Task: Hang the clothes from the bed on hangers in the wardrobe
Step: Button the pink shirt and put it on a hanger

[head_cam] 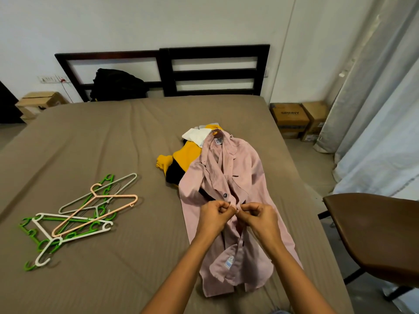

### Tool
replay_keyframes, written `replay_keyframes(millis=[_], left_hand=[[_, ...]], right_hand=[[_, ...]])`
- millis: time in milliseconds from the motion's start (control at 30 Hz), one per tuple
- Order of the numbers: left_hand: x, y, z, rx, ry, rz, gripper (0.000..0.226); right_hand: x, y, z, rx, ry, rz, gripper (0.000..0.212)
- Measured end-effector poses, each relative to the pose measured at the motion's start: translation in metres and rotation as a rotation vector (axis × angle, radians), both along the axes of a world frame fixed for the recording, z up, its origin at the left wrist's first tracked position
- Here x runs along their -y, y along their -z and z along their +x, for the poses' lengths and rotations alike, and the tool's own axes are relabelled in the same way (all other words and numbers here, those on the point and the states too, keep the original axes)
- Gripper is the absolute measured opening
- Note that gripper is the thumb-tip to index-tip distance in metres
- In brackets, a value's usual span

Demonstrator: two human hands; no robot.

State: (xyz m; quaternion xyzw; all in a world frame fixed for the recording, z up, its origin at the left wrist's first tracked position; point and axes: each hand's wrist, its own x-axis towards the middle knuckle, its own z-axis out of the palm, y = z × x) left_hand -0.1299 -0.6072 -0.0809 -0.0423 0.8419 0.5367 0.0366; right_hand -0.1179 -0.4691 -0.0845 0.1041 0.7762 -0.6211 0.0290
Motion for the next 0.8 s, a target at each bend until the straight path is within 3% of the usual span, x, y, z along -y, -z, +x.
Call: replay_keyframes(millis=[167, 333, 533, 667, 800], left_hand=[[-0.004, 0.002, 0.002, -0.02, -0.043, -0.038, 0.018], [-0.003, 0.002, 0.005, -0.037, -0.045, -0.089, 0.015], [-0.006, 0.003, 0.01, 0.007, -0.107, -0.01, 0.012], [-0.01, 0.0, 0.011, 0.167, -0.212, 0.16, 0.004], [-0.015, -0.002, 0.012, 0.263, -0.268, 0.229, 0.023]], right_hand=[[0.001, -0.001, 0.003, -0.034, -0.025, 0.058, 0.008], [-0.003, -0.006, 0.004, 0.152, 0.001, -0.325, 0.015], [0.003, 0.0, 0.008, 0.235, 0.11, -0.434, 0.006], [0.007, 0.006, 0.011, 0.159, 0.101, -0.307, 0.005], [0.011, 0.008, 0.014, 0.068, 0.1, -0.092, 0.003]])
